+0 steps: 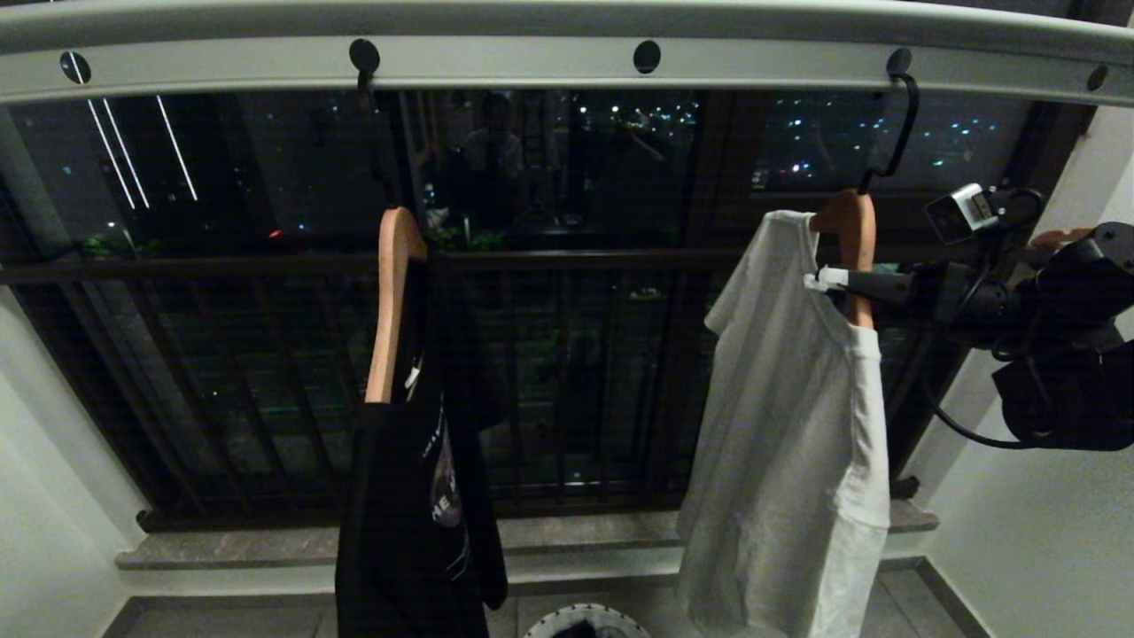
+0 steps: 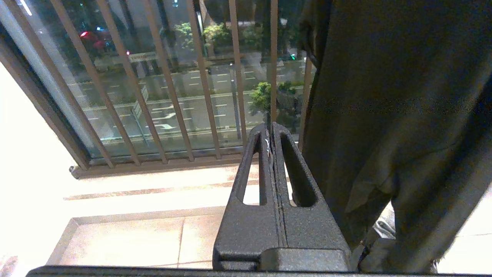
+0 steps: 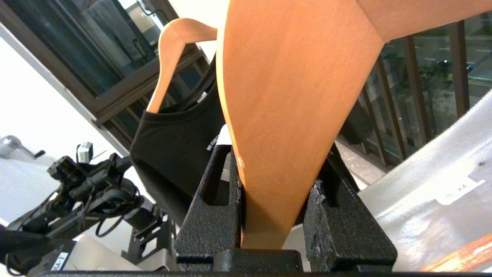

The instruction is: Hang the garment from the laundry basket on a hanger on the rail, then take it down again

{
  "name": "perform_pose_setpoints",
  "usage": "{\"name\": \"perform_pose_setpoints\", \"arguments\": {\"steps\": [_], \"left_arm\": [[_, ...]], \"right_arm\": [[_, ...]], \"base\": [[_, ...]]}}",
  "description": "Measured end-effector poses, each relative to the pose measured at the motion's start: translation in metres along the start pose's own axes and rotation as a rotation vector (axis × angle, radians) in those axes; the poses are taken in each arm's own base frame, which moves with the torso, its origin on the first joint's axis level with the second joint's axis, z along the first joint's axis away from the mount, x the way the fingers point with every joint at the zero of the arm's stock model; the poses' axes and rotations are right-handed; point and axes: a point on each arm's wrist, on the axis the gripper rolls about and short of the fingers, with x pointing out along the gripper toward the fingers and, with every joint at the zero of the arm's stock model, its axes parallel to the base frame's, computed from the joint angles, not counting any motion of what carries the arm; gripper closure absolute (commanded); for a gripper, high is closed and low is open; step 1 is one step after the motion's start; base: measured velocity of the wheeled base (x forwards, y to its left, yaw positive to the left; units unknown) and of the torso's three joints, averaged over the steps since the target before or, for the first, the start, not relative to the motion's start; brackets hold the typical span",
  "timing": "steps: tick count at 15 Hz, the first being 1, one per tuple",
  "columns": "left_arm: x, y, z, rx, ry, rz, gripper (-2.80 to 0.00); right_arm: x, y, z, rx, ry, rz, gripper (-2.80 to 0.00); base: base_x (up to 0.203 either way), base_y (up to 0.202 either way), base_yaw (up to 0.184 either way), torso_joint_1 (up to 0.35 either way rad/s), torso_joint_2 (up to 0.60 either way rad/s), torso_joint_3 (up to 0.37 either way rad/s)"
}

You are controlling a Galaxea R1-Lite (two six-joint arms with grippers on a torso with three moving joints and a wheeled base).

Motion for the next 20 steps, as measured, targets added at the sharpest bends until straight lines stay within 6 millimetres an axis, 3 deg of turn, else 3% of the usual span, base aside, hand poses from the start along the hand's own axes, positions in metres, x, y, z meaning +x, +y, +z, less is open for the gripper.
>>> {"name": "perform_pose_setpoints", "arguments": {"steps": [7,8,20], "left_arm": [[0.0,0.0,0.0,0.0,0.0,0.0,0.0],[0.0,0.0,0.0,0.0,0.0,0.0,0.0],[0.0,0.0,0.0,0.0,0.0,0.0,0.0]], "right_arm": [[-0.0006,-0.0021,-0.0014,0.004,0.0,-0.002,0.0],[-0.0006,-0.0021,-0.0014,0.004,0.0,-0.002,-2.8],[-0.0029,0.0014,-0.0022,0.015,-0.002,-0.008,-2.8]], "base": [[0.0,0.0,0.0,0.0,0.0,0.0],[0.0,0.0,0.0,0.0,0.0,0.0],[0.0,0.0,0.0,0.0,0.0,0.0]]}}
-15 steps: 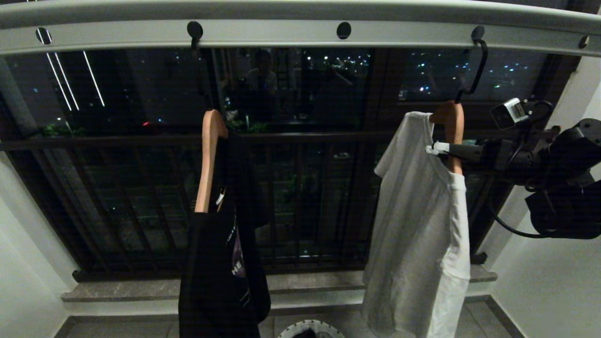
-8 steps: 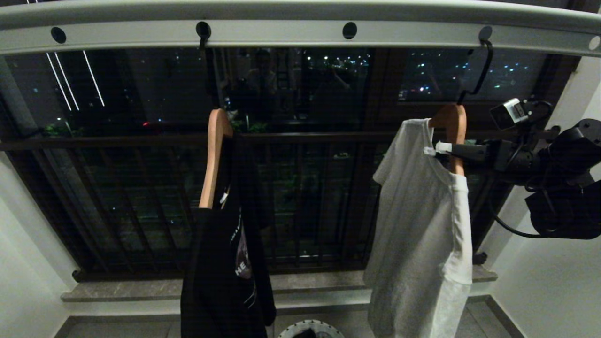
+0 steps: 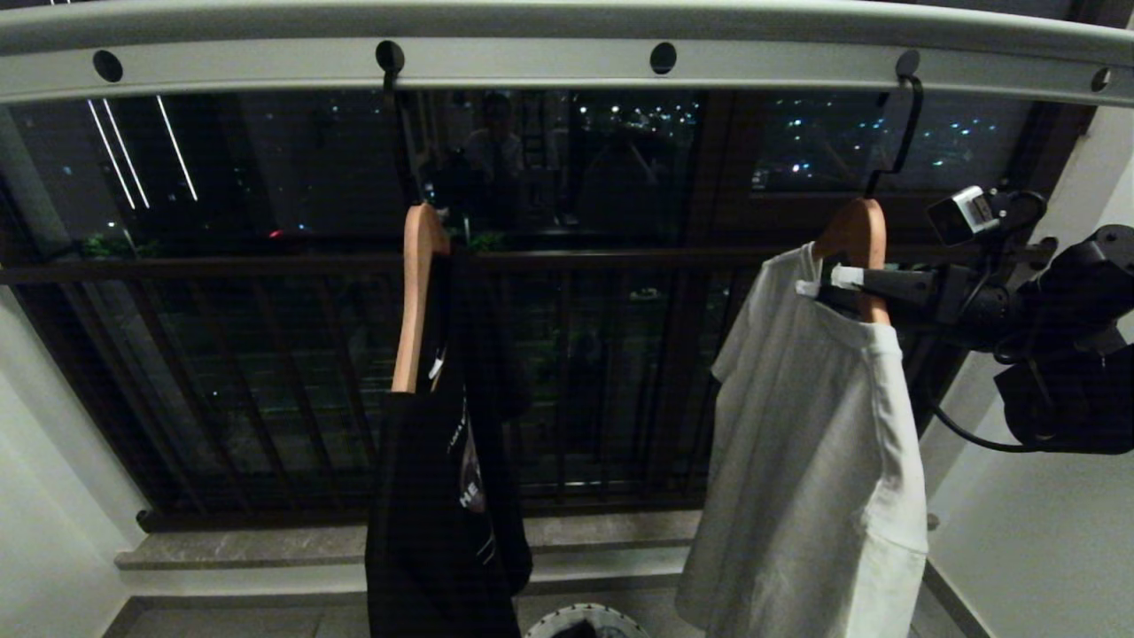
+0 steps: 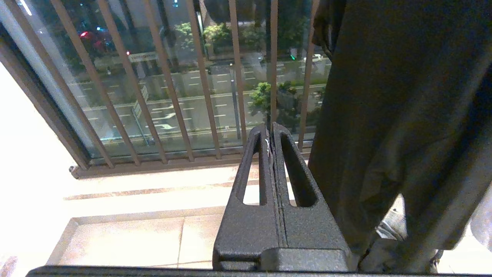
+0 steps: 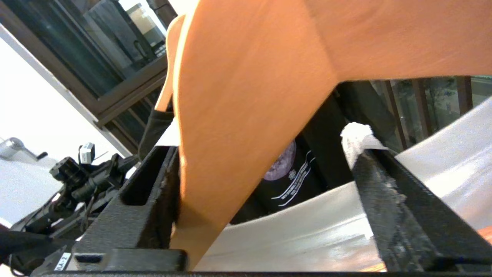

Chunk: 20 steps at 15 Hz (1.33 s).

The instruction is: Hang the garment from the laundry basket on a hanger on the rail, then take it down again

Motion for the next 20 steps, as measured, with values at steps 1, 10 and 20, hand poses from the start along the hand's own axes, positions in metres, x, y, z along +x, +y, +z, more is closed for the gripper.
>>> {"name": "perform_pose_setpoints", "arguments": {"steps": [1,10,20], "left_arm": [[0.0,0.0,0.0,0.001,0.0,0.0,0.0],[0.0,0.0,0.0,0.0,0.0,0.0,0.0],[0.0,0.0,0.0,0.0,0.0,0.0,0.0]], "right_arm": [[-0.002,0.001,0.0,0.001,-0.002,-0.004,-2.8],[-0.036,0.014,0.004,0.002,-0.041,-0.086,-2.8],[-0.104,0.068,0.003,-0.016,-0.06,-0.229,-2.8]], "base": [[0.0,0.0,0.0,0.0,0.0,0.0],[0.0,0.0,0.0,0.0,0.0,0.0],[0.0,0.0,0.0,0.0,0.0,0.0]]}}
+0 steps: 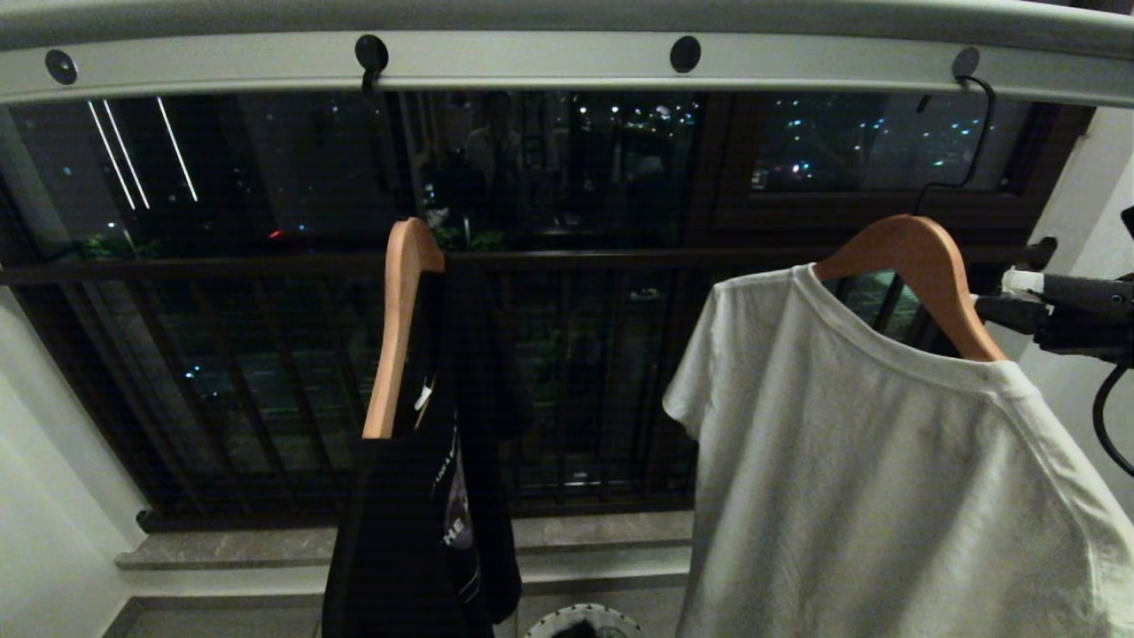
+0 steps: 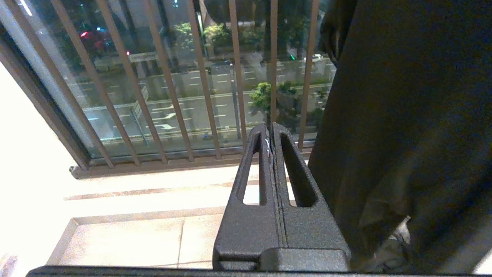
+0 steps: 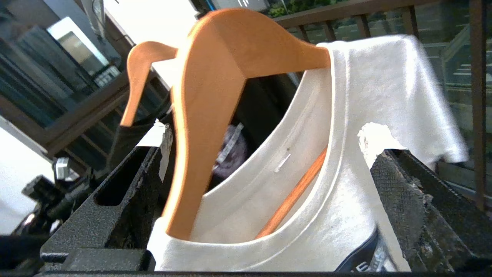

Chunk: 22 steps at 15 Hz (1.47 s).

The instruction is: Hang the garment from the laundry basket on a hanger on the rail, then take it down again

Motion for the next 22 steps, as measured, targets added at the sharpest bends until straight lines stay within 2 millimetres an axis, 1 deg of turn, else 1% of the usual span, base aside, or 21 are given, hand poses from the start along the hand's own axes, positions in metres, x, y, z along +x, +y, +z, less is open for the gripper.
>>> {"name": "perform_pose_setpoints", "arguments": {"steps": [4,8,9,12,16,19,22], "left_arm": [[0.0,0.0,0.0,0.0,0.0,0.0,0.0],[0.0,0.0,0.0,0.001,0.0,0.0,0.0],[0.0,0.0,0.0,0.0,0.0,0.0,0.0],[0.0,0.0,0.0,0.0,0.0,0.0,0.0],[0.0,0.0,0.0,0.0,0.0,0.0,0.0],[0.0,0.0,0.0,0.0,0.0,0.0,0.0],[0.0,0.0,0.0,0.0,0.0,-0.001,0.0]], "right_arm": [[-0.007,0.026,0.003,0.021,-0.011,-0.014,-2.8],[-0.028,0.046,0.004,0.005,-0.048,-0.08,-2.8],[-0.033,0.05,0.004,0.018,-0.059,-0.099,0.0],[-0.044,0.068,0.004,0.028,-0.073,-0.132,0.0],[-0.044,0.099,-0.003,-0.006,-0.071,-0.139,0.0],[-0.041,0.126,-0.009,-0.053,-0.066,-0.136,0.0],[-0.037,0.164,-0.011,-0.076,-0.07,-0.13,0.0]], "base": [[0.0,0.0,0.0,0.0,0.0,0.0],[0.0,0.0,0.0,0.0,0.0,0.0],[0.0,0.0,0.0,0.0,0.0,0.0],[0.0,0.0,0.0,0.0,0.0,0.0],[0.0,0.0,0.0,0.0,0.0,0.0],[0.0,0.0,0.0,0.0,0.0,0.0],[0.0,0.0,0.0,0.0,0.0,0.0]]}}
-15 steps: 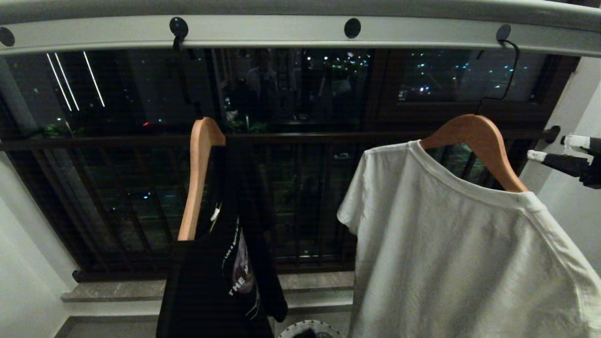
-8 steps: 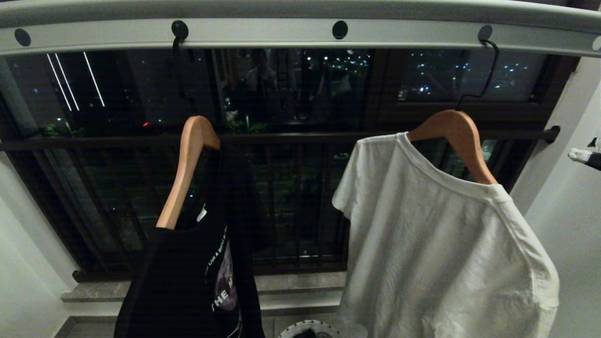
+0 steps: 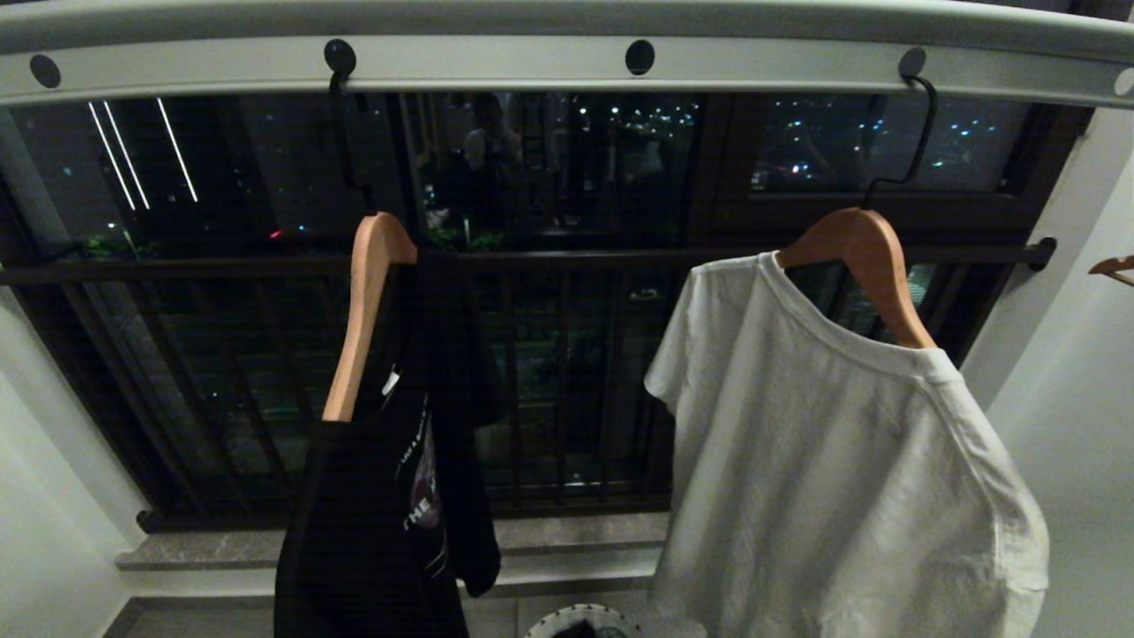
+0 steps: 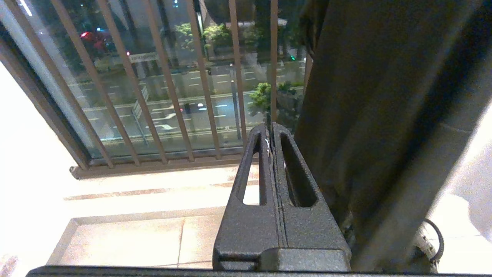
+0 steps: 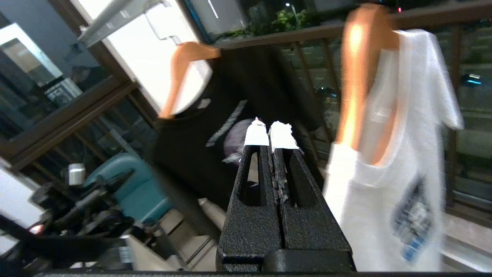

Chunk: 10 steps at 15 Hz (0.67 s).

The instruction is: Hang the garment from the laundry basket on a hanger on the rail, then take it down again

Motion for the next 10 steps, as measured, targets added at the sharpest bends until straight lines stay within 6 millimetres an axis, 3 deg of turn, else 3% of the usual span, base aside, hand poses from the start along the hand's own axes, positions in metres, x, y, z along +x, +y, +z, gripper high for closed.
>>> {"name": "perform_pose_setpoints", "arguments": {"steps": [5,10], "left_arm": [[0.0,0.0,0.0,0.0,0.0,0.0,0.0],[0.0,0.0,0.0,0.0,0.0,0.0,0.0]], "right_arm": [[-0.005,0.073,-0.004,-0.066,-0.016,-0.013,0.0],[-0.005,0.118,-0.011,-0.088,-0.014,0.015,0.0]], "base": [[0.0,0.0,0.0,0.0,0.0,0.0],[0.0,0.0,0.0,0.0,0.0,0.0]]}}
